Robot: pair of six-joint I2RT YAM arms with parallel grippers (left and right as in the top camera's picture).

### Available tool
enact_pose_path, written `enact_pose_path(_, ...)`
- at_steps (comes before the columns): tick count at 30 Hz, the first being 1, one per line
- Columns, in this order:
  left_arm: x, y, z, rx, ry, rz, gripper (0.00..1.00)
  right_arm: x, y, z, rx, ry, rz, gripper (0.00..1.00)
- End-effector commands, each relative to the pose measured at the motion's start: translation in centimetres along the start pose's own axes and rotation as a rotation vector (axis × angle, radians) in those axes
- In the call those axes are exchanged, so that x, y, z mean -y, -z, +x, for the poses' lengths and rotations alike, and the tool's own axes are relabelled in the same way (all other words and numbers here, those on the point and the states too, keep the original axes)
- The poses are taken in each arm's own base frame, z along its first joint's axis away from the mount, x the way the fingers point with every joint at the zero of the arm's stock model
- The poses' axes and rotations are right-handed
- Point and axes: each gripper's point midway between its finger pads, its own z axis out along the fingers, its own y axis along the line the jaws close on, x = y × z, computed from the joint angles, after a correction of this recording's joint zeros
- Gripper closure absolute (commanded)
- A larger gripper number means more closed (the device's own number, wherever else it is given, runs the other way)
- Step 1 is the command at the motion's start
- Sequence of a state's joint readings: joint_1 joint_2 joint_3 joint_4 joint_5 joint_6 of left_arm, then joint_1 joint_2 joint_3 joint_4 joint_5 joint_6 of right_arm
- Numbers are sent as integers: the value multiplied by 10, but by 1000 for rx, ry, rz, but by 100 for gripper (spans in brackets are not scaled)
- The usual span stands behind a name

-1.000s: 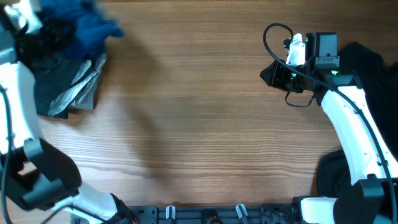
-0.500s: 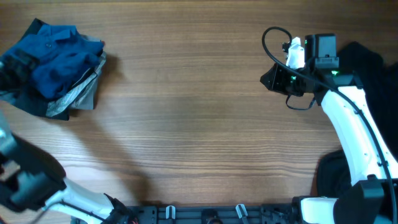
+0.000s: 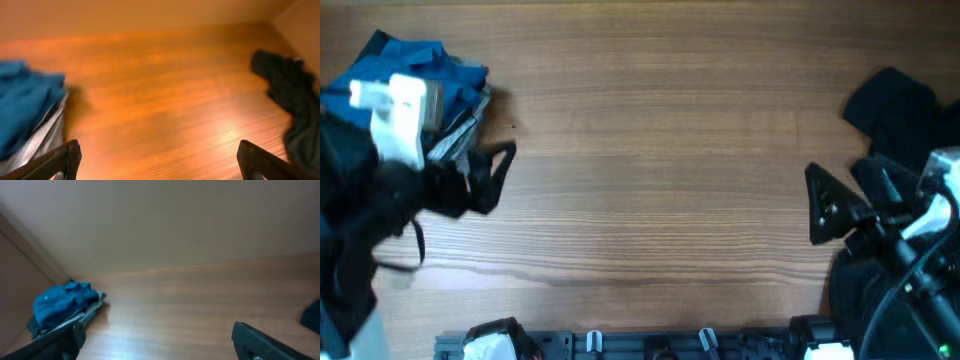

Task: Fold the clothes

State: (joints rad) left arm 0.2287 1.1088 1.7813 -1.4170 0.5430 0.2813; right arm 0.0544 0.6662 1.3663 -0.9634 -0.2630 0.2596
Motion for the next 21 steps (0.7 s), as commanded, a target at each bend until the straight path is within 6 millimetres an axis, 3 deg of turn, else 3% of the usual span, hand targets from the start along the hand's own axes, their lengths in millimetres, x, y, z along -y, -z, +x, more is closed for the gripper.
enact_pose_path(1, -12, 15, 24, -67, -5, -136, 0, 6, 0, 5, -20, -11, 34, 1)
enact_pose_path(5, -9, 17, 33, -95, 10, -130, 0, 6, -3, 13, -59, -45, 26, 0)
enact_pose_path(7, -9, 17, 33, -95, 10, -130, 0, -1, -3, 19, -88, -282, -6, 0)
enact_pose_path(8, -9, 17, 33, -95, 10, -130, 0, 18, -2, 29, -107, -285, 107, 0)
enact_pose_path(10, -9, 17, 33, -95, 10, -130, 0, 39, 4, 49, -170, -306, 230, 0)
enact_pose_path(11, -9, 17, 33, -95, 9, -130, 0, 54, 7, 45, -135, -293, 319, 0)
enact_pose_path(12, -9, 17, 33, -95, 10, -130, 0, 66, 10, 38, -93, -268, 387, 0)
enact_pose_path(13, -9, 17, 33, -95, 10, -130, 0, 68, 9, 24, -63, -119, 387, 0)
enact_pose_path(16, -9, 17, 33, -95, 9, -130, 0, 47, -2, -9, 47, 245, 265, 0)
enact_pose_path(18, -9, 17, 33, -95, 10, -130, 0, 45, -6, -9, 139, 327, 239, 0)
enact_pose_path(20, -9, 17, 33, -95, 10, -130, 0, 56, -16, 20, 171, 331, 236, 0)
enact_pose_path(21, -9, 17, 33, -95, 10, -130, 0, 67, -27, 53, 149, 328, 238, 0)
